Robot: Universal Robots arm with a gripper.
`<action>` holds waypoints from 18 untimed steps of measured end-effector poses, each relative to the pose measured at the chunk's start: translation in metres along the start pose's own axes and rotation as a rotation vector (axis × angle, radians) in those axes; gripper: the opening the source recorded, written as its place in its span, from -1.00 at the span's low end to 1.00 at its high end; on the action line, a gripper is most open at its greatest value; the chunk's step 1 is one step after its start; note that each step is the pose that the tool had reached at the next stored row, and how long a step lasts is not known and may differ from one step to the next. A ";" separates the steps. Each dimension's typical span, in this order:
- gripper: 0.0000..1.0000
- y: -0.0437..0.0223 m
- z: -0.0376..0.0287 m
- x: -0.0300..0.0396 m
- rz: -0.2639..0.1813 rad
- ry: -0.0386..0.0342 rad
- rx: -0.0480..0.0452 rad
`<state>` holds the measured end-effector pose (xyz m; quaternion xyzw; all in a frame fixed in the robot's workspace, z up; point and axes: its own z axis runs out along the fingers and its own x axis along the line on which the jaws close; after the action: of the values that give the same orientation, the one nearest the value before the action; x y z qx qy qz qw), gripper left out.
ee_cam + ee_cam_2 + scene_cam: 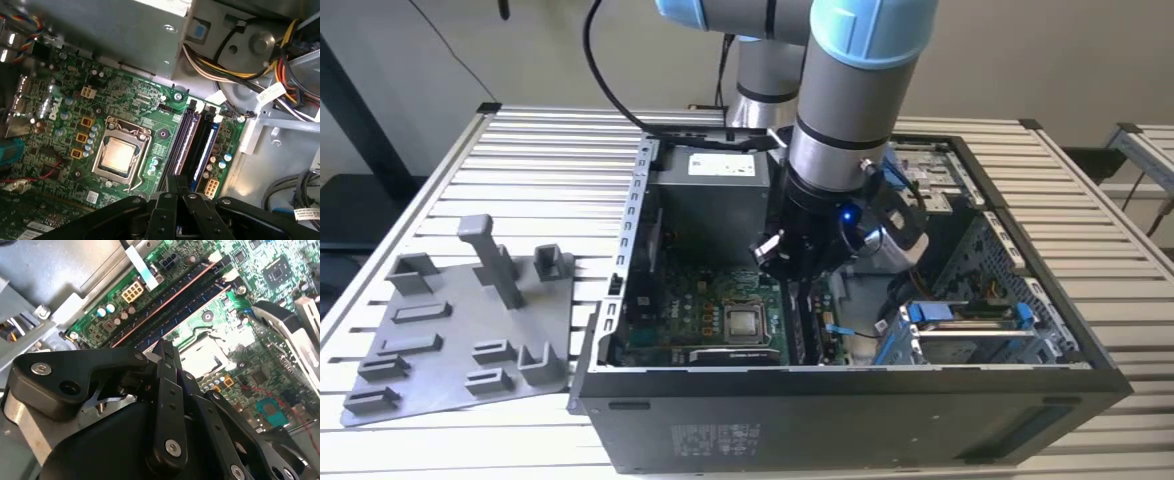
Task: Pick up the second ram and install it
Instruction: 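Press down the second ram until it locks into place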
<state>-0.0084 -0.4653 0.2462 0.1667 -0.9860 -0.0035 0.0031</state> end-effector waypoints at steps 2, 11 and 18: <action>-0.79 0.0000 0.0000 0.0000 -0.037 0.0002 0.0003; -0.79 0.0000 0.0000 0.0000 -0.200 0.0014 0.0011; -0.79 0.0000 0.0000 -0.0001 -0.328 0.0015 0.0022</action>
<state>-0.0083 -0.4653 0.2461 0.3256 -0.9455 -0.0028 0.0030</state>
